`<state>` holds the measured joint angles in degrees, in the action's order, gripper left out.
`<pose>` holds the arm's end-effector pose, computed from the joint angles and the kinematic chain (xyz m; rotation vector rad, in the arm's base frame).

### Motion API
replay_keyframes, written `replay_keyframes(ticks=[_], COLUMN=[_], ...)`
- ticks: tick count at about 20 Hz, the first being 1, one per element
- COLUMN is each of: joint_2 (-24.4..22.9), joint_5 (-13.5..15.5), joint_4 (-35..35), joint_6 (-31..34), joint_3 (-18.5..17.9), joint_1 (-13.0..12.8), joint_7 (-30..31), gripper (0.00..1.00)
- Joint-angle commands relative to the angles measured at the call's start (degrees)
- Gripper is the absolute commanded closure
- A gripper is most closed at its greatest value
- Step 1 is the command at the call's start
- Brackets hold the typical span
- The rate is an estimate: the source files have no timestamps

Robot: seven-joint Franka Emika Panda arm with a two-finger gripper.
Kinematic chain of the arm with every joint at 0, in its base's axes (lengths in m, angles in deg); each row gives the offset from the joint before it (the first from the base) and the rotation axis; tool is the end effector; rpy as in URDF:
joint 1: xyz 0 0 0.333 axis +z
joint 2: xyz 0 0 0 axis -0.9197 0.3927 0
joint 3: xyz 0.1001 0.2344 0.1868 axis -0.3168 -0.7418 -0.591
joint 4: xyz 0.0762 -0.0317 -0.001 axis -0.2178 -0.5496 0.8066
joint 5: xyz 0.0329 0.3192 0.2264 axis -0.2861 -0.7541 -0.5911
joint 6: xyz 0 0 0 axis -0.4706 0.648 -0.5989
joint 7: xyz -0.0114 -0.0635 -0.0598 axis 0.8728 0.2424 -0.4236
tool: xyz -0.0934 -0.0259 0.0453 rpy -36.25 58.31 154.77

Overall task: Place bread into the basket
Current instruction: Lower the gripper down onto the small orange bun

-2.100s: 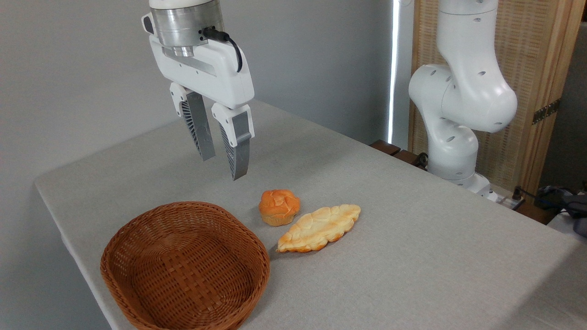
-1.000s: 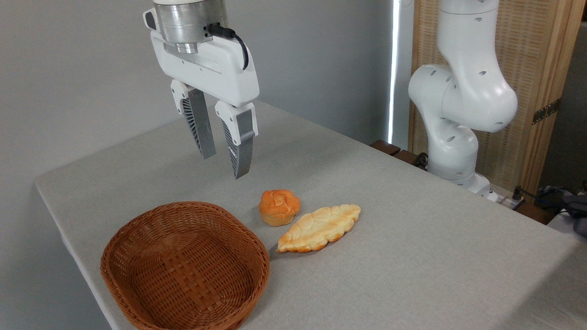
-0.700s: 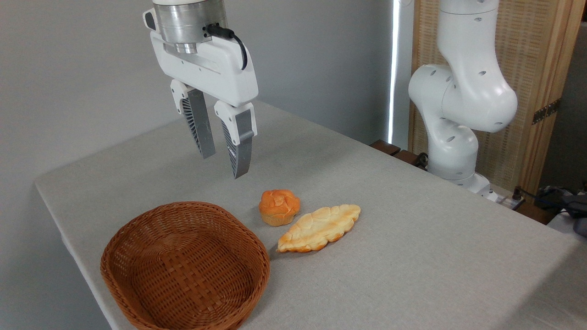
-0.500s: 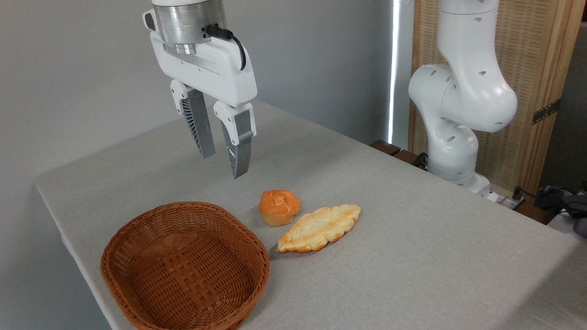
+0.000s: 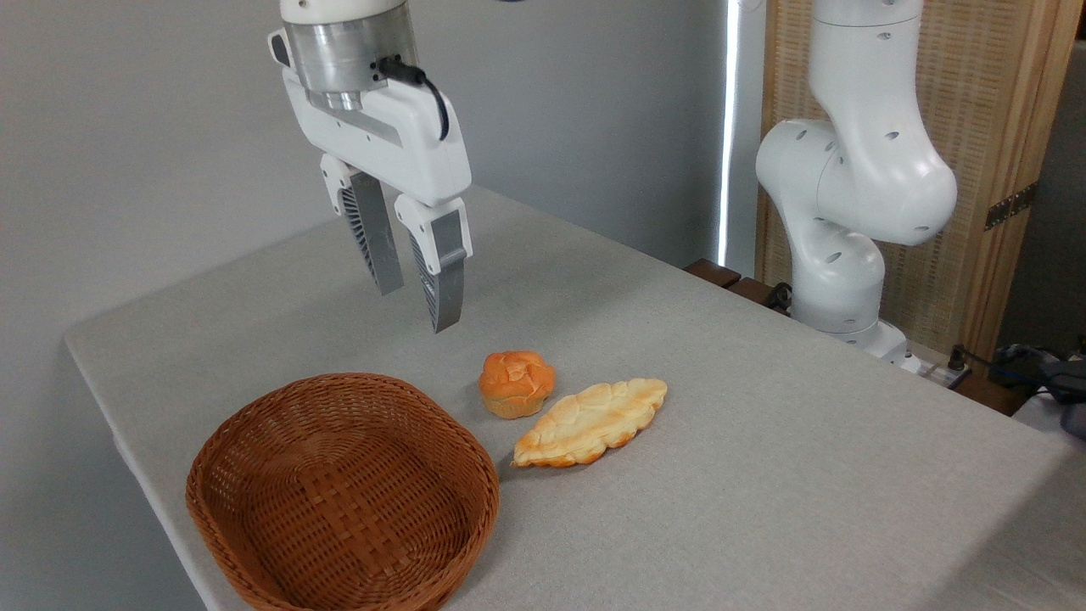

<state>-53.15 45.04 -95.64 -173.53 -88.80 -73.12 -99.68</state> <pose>0.5582 -0.0685 0.5937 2.8664 -1.1760 0.0094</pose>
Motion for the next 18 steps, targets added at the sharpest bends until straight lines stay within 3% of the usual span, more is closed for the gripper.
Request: replay_keyframes(ticks=[1,5,12,18], joint_2=[-6.3,-12.2,-14.8,-14.5], joint_5=[1.0,1.1,0.8,0.8], joint_4=[-9.3,-19.5,-30.3,-34.6], joint_6=[-2.6,-9.7,-14.5,-20.6], joint_3=[0.4,0.3,0.4,0.4], joint_1=[0.1,-1.7,-3.3,-4.6], joint_7=[-7.5,-12.9,-27.3,-29.0], gripper=[0.00,0.00,0.00,0.00])
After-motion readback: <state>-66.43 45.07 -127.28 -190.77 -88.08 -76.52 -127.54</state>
